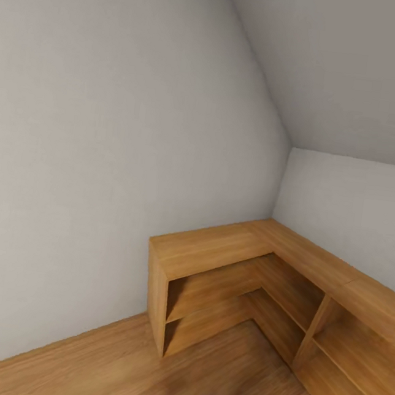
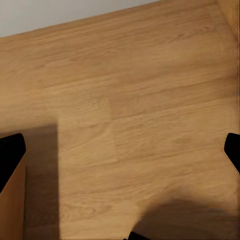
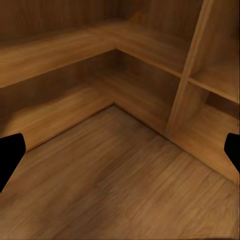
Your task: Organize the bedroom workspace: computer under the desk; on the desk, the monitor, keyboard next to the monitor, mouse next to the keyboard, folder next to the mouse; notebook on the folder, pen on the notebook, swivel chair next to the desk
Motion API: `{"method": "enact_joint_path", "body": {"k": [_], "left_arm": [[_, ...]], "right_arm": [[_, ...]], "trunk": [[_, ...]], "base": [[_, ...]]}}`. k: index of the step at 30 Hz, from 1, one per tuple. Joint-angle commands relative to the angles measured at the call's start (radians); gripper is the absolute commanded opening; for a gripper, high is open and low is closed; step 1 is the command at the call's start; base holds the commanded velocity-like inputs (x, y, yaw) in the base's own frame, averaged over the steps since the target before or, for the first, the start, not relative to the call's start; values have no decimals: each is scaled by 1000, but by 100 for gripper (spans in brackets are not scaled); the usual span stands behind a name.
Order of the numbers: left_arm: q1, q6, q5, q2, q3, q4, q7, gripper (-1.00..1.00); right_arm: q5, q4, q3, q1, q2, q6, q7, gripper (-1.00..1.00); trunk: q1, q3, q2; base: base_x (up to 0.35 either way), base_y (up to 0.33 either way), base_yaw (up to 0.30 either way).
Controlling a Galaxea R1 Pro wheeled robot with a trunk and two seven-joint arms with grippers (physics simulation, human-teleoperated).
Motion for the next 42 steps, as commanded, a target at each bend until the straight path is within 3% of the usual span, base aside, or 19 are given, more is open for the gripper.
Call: {"method": "enact_joint_path", "body": {"k": [1,26,42], "left_arm": [[0,-1,1,0,-8,0,9,100],[0,-4,-3,0,-8,0,9,100],[0,-2,-2,0,-9,0,9,100]], "right_arm": [[3,1,8,-1,0,-1,-10,100],[3,1,10,-1,2,23,-10,100],[3,1,9,-1,2,36,-10,100]], "trunk": [[0,-1,-1],[0,15,-1],[0,-1,-1]], "base": [[36,10,-269],[26,46,-270],[19,29,-180]]}}
